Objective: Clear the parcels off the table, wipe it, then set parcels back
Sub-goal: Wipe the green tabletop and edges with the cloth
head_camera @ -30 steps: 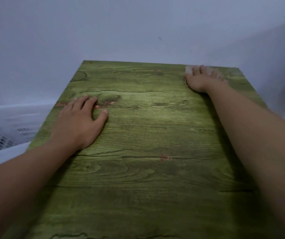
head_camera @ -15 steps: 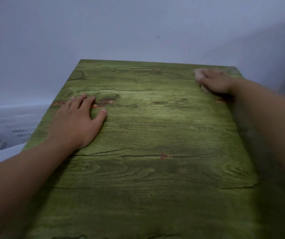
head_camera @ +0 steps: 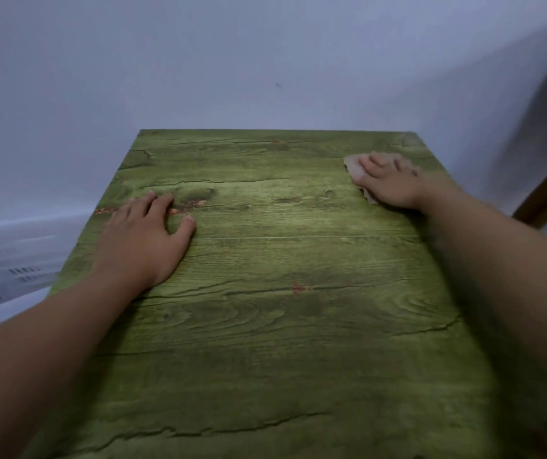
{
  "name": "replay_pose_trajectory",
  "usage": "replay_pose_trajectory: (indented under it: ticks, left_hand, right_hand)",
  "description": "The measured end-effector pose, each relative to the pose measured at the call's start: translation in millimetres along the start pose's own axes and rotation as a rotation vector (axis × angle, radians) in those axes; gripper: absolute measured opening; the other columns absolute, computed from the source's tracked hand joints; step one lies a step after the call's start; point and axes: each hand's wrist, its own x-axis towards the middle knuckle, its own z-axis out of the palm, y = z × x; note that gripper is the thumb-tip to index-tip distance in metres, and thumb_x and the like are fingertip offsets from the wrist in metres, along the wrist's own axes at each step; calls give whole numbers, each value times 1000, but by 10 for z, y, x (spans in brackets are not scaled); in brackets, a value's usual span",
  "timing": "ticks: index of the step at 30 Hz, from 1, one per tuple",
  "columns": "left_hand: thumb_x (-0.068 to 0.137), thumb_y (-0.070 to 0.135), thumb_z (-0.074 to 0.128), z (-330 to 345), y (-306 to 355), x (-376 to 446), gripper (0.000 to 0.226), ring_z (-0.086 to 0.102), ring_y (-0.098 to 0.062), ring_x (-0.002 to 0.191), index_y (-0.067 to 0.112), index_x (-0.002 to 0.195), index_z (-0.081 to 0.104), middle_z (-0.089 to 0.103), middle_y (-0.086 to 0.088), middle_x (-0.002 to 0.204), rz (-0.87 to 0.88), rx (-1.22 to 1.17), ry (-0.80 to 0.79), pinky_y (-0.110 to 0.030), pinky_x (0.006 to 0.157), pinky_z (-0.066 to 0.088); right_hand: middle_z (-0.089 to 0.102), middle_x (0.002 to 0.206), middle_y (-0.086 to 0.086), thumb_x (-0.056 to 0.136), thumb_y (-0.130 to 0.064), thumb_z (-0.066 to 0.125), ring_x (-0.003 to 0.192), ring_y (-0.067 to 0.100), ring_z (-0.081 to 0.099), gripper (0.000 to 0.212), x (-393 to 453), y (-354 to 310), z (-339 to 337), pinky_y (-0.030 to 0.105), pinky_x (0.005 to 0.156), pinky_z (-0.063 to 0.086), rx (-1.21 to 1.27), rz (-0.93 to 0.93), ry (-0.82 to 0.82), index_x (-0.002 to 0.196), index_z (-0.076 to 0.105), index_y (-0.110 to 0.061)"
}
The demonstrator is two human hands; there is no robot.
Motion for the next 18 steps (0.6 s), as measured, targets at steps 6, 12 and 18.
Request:
replay_pose_trajectory:
  ticks: [6,12,18]
  left_hand:
    - [94,64,28,4,-15,8,69,20,-28,147,25,152,29,26,-6,160,6,-1,14,-44,120,17]
    - [94,65,27,6,-25,21,70,19,-28,148,25,152,29,25,-6,160,21,-8,19,-44,120,16]
    - [95,57,30,-27,-15,-2,66,35,-32,139,16,144,44,41,-12,150,52,-12,78,-47,114,29]
  right_hand:
    - [-1,166,-5,80,-80,7,151,32,0,85,-158,412,-46,58,119,2,49,206,41,155,6,-38]
    - [-10,165,-9,94,-73,12,151,27,-7,72,-532,394,52,53,120,-3,1,75,-31,156,-2,-39]
    - [-13,165,-1,97,-63,11,151,31,-12,71,-787,88,145,53,118,-7,93,308,66,157,-3,-30]
